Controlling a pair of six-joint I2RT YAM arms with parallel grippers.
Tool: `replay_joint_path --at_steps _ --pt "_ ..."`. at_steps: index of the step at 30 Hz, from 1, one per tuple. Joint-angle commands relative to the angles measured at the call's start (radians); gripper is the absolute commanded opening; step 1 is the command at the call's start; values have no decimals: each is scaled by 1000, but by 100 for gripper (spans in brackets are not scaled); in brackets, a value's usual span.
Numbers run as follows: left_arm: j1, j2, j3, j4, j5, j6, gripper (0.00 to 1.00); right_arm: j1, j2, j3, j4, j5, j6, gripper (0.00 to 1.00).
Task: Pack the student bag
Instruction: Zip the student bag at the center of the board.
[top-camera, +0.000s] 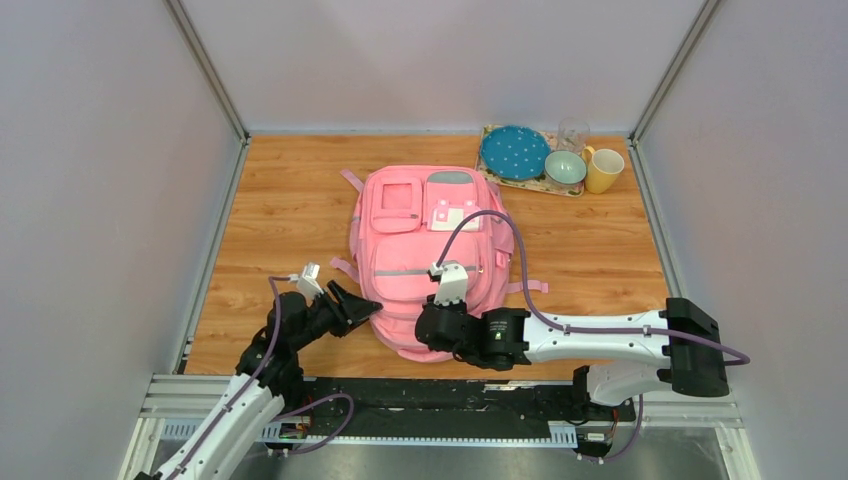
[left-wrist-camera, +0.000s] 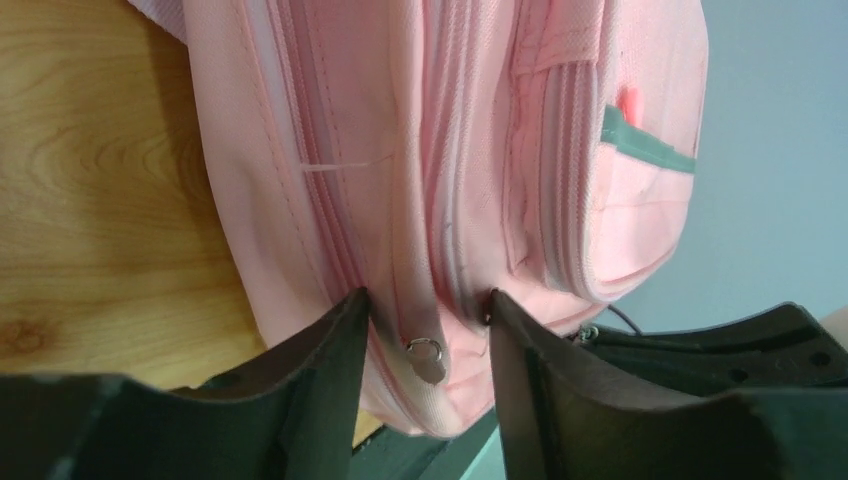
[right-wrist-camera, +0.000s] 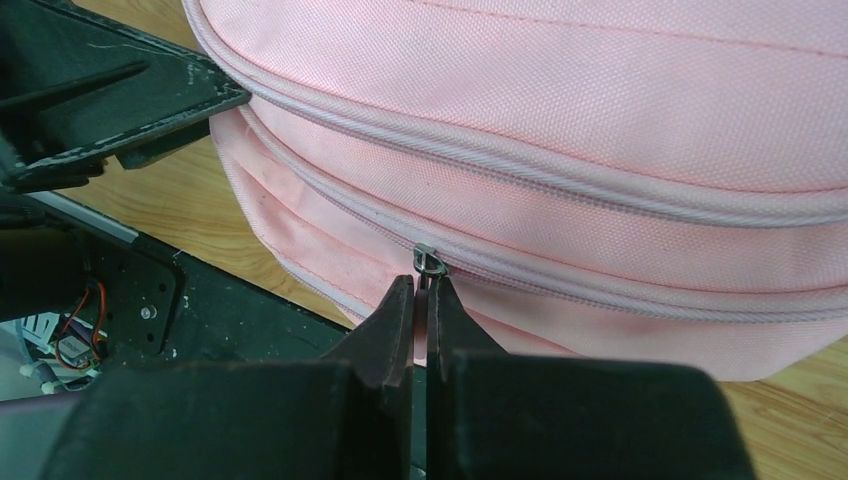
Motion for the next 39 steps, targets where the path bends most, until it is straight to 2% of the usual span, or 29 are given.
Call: replay_joint_path --at_steps 1,2,3,4,5,11,14,19,25,29,30,32,33,34,36,39 --pt "-19 49 -35 148 -22 -27 42 -2 2 18 60 4 -9 0" --pt "-22 81 -40 171 -22 -24 35 -2 2 18 59 1 -9 0" --pt "-24 97 -35 197 -21 -15 17 -2 2 16 59 0 -10 0" --pt "-24 111 -26 196 -24 17 4 -2 0 16 57 -3 -14 0" --pt "-24 136 -14 182 -38 37 0 -2 -2 18 51 3 -20 0" --pt "-22 216 180 -55 -137 265 0 -30 -17 10 -41 30 -18 0" --pt "-19 255 255 -125 -163 357 0 -48 -32 -10 -62 38 -30 0" --pt "22 316 330 -191 -158 508 0 -71 -51 -28 -110 61 -43 0" --pt "59 402 416 -261 -136 640 0 -80 -64 -34 -86 53 -78 0" --pt "62 425 448 -311 -116 664 0 -79 -66 -21 -84 49 -115 0" --pt "62 422 439 -314 -92 658 19 -80 -69 -19 -82 47 -115 0" --pt "62 396 422 -305 -67 620 47 -79 -75 -22 -78 43 -116 0" --pt "62 384 401 -301 -44 605 68 -79 -78 -30 -75 41 -110 0" --pt "62 367 390 -297 -35 564 77 -79 -86 -31 -69 40 -107 0" --pt "62 309 347 -280 -6 513 78 -79 -94 -39 -64 34 -90 0" --pt "62 215 254 -216 45 326 79 -79 -103 -50 -59 32 -72 0"
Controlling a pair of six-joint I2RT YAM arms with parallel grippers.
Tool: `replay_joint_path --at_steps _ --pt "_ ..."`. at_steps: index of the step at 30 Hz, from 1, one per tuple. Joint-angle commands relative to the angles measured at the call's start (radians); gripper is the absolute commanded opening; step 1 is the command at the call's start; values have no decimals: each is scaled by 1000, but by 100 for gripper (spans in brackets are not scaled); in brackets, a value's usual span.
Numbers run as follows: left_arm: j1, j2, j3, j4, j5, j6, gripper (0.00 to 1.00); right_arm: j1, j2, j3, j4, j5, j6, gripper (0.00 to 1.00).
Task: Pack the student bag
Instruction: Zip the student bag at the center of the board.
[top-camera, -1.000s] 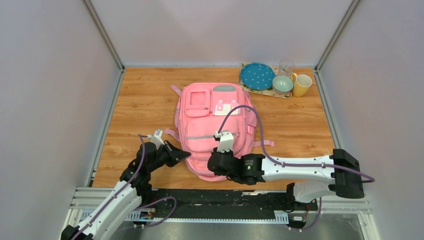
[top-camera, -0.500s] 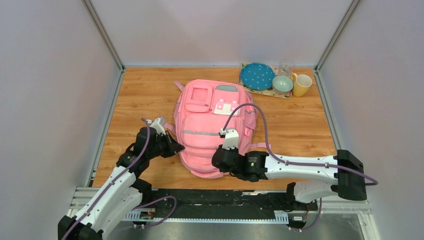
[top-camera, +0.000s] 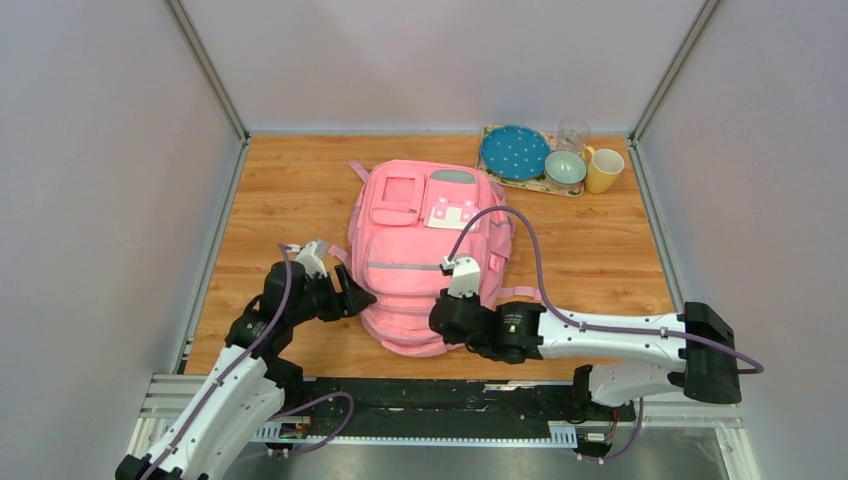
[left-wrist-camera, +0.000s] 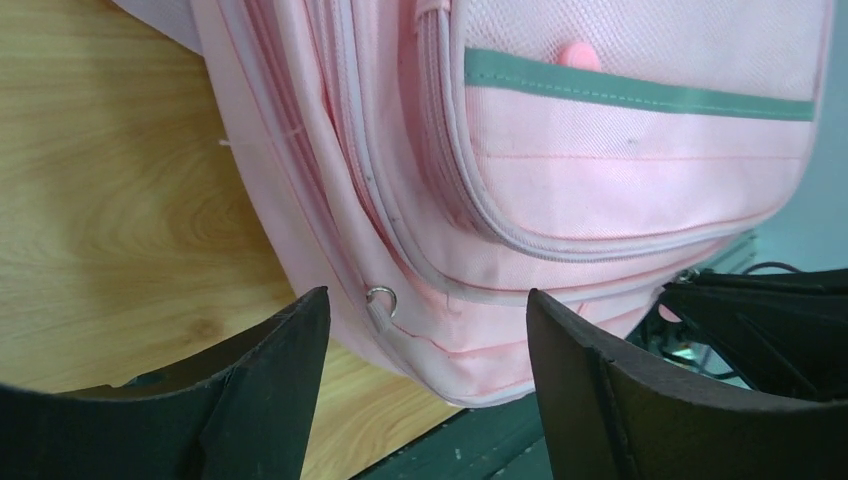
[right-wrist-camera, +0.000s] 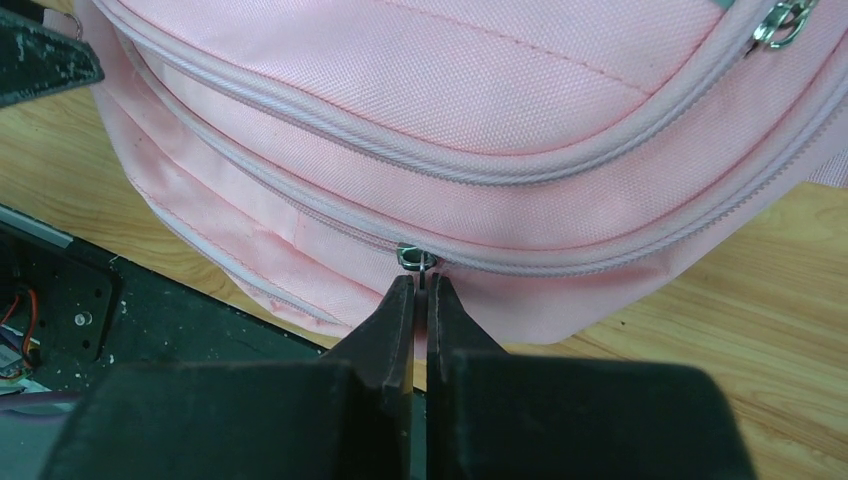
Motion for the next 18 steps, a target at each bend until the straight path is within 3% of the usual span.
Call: replay_joint_path --at_steps 1,6,17,18 --pt "5 -113 -120 80 95 -232 79 -12 -35 -18 -11 42 23 0" --pt "5 -243 -345 309 216 -480 79 -12 -54 -31 -7 41 48 0" --pt "4 -390 -521 496 187 -689 80 -13 -48 -50 36 4 55 0" --pt "4 -386 -524 504 185 -691 73 -13 -44 -45 38 4 57 0"
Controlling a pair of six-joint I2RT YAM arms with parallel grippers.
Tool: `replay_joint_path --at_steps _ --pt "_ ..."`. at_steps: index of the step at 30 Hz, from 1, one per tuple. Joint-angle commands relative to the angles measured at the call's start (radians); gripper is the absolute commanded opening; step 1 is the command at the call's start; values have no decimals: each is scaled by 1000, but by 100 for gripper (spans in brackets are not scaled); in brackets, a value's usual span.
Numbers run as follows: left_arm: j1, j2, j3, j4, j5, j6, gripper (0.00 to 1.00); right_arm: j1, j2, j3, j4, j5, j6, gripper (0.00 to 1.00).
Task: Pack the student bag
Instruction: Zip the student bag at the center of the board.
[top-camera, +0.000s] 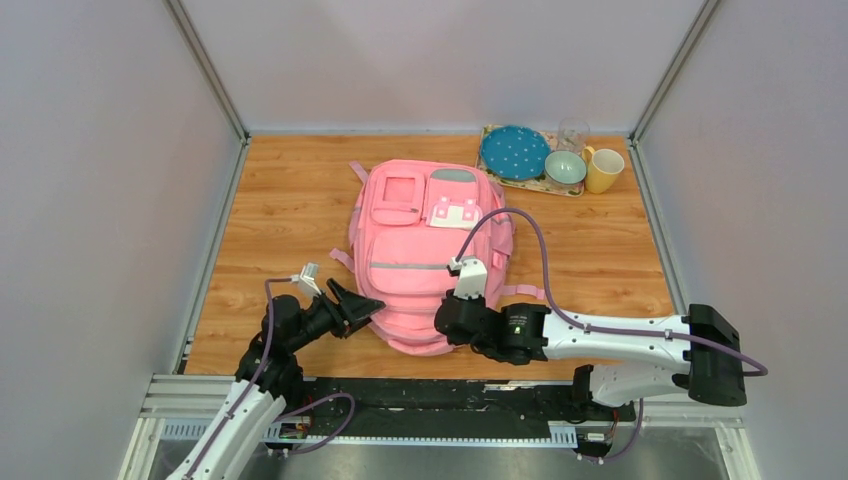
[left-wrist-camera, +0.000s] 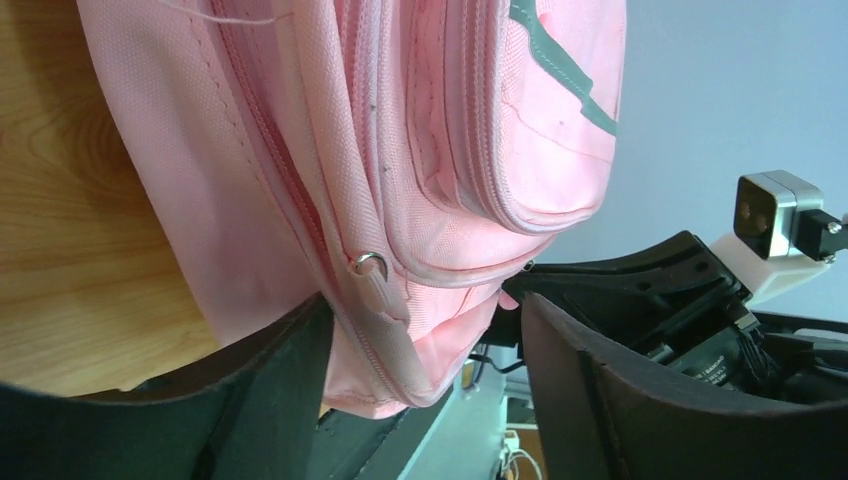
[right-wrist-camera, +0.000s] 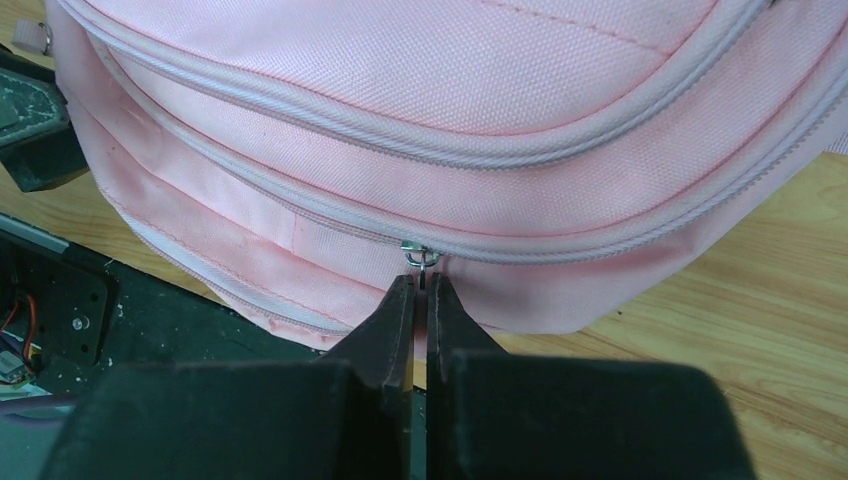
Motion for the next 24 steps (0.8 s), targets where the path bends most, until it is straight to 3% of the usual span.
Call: replay_joint_path --at_steps 1,9,16,19,24 --pt "4 2 -135 156 8 -99 67 -5 -3 2 32 5 16 0" --pt "4 153 -20 113 54 83 2 -8 3 10 27 7 11 0" --pt "4 299 198 -190 -61 393 0 -23 -17 8 -25 45 20 0" --pt "8 370 293 -264 -101 526 0 -60 -37 -9 -37 32 2 0" --pt "73 466 379 -303 -48 672 0 -136 -77 -35 -51 -2 -56 0"
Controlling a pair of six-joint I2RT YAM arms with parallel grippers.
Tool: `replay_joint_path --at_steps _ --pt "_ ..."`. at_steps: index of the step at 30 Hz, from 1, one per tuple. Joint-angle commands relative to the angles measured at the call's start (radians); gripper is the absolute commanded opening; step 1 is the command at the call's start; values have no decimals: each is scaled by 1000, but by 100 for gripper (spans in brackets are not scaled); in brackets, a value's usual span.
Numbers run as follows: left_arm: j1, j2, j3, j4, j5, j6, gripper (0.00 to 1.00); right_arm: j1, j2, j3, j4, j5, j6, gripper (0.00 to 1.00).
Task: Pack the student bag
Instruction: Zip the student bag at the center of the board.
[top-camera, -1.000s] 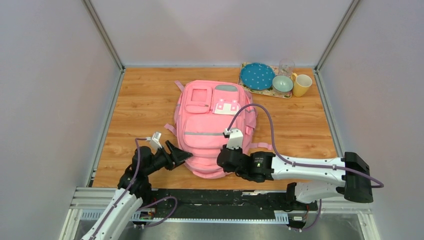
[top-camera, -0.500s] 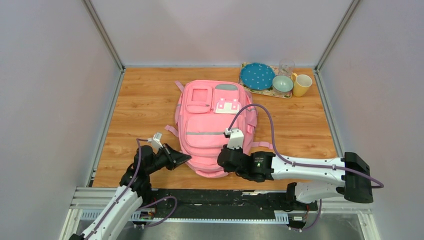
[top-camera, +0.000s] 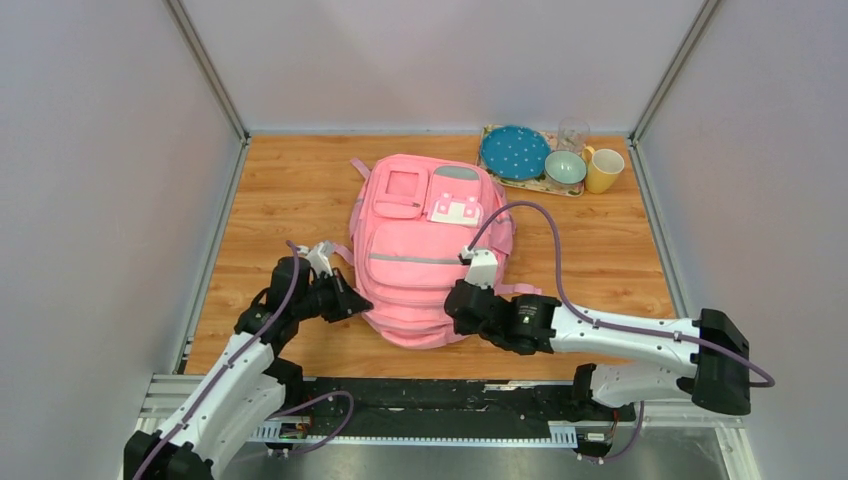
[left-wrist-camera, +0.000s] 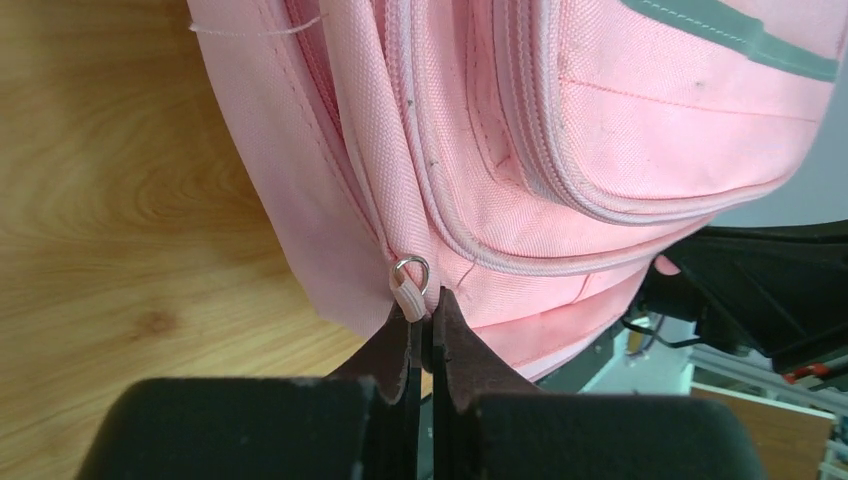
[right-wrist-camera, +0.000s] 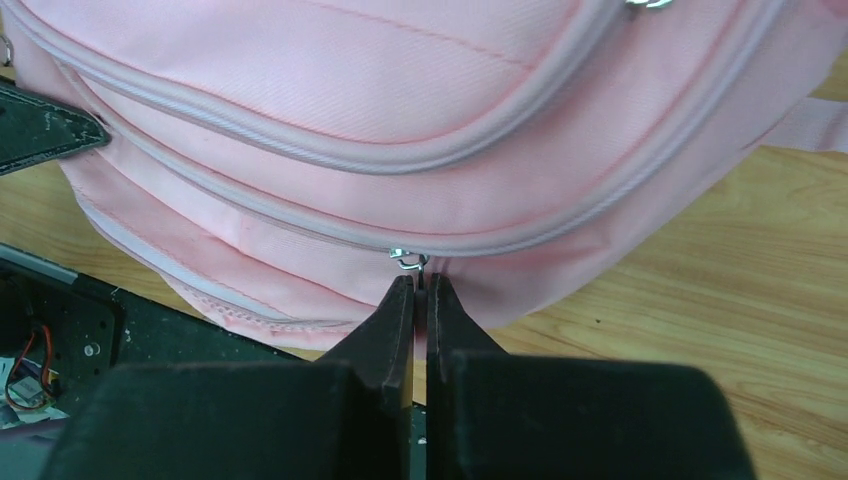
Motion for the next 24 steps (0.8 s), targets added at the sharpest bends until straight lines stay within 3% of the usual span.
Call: replay_joint_path --at_steps 1,7,12,13,14,15,17,20,24 --pt "99 54 80 -61 6 221 0 -71 -59 -25 -51 38 -63 0" --pt "308 74 116 -109 133 307 0 -140 -121 -57 -71 33 -103 0" --pt "316 68 56 -13 296 213 0 -182 -168 -87 -67 10 -112 0" --pt "314 54 33 24 316 171 9 -185 -173 -91 -62 6 -107 0" --pt "316 35 -36 81 360 60 33 -185 -180 -102 -57 -7 -104 0" --pt "316 -17 -82 229 386 -9 41 -186 -182 -108 -45 -13 -100 0" --pt "316 -77 -197 336 393 -172 57 -185 -182 -122 -33 -34 -86 0" --pt "314 -182 -272 361 347 -193 66 -186 -173 -130 -16 -60 -74 0" --pt "314 -226 -331 284 345 -166 69 -185 -164 -126 -5 -79 -77 0"
